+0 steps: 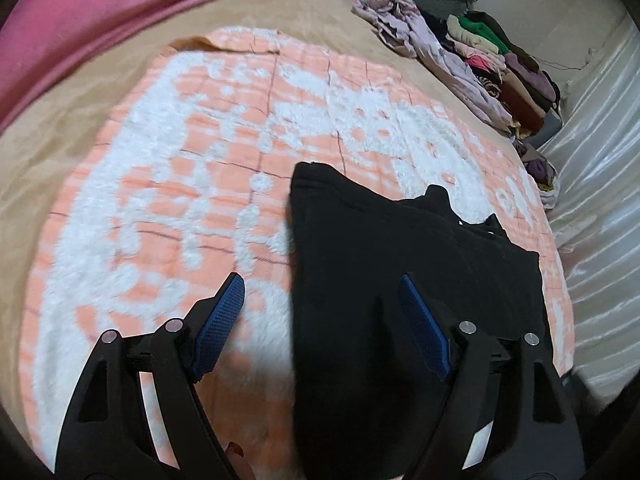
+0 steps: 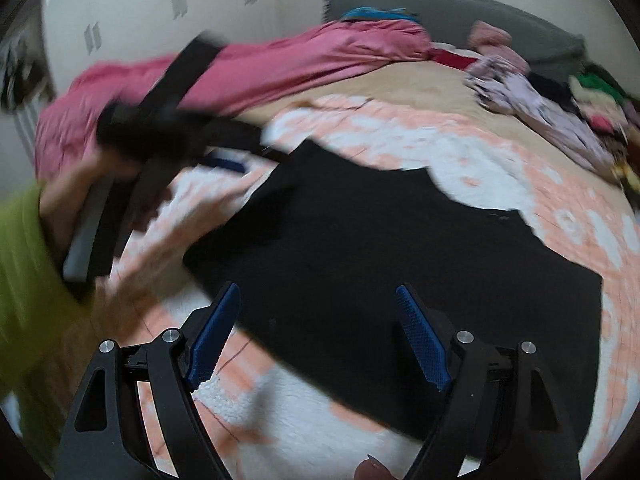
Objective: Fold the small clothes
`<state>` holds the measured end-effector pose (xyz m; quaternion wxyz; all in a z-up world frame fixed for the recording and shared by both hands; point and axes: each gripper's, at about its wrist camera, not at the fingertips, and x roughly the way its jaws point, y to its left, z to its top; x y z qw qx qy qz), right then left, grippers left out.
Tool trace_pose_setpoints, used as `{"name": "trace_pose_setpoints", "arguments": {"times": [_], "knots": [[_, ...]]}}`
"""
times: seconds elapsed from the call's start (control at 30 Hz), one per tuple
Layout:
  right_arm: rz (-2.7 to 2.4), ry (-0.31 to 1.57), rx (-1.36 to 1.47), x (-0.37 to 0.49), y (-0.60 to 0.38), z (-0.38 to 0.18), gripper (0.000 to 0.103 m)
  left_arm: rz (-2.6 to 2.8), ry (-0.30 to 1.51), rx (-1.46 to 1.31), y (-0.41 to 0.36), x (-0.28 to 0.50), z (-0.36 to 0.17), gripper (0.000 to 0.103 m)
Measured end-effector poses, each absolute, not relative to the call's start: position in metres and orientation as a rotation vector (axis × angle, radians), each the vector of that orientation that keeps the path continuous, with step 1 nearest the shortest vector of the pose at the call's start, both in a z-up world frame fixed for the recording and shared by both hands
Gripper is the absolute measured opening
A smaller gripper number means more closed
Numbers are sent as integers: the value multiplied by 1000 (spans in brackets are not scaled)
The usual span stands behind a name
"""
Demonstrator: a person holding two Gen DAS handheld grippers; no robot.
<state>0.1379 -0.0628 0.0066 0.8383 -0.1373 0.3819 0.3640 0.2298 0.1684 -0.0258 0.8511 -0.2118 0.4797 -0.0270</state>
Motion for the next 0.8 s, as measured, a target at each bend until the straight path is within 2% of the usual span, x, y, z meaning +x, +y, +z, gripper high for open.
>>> {"name": "trace_pose_setpoints", "arguments": {"times": [0.23, 0.4, 0.43, 0.5, 0.63, 0.73, 0.8], "knots": [[804, 777, -477, 116, -22, -28, 79, -88, 1053, -475, 165, 254, -49, 71], [749, 681, -633, 104, -2, -46, 79, -91, 1052, -470, 159, 258, -54, 71], [739, 660, -662, 101, 2, -49, 79, -93, 1051, -469, 158, 258, -53, 69], [721, 621, -711, 99, 4, -55, 78, -99, 1052, -471, 155, 258, -53, 45], [682, 552, -764, 97, 12, -60, 76, -92, 1060, -478, 148, 261, -54, 39], [673, 555, -732, 102, 8, -59, 61, -82, 1076, -512, 149, 263, -58, 36], [669, 560, -694, 106, 4, -55, 43, -80, 1077, -529, 150, 263, -57, 25]]}}
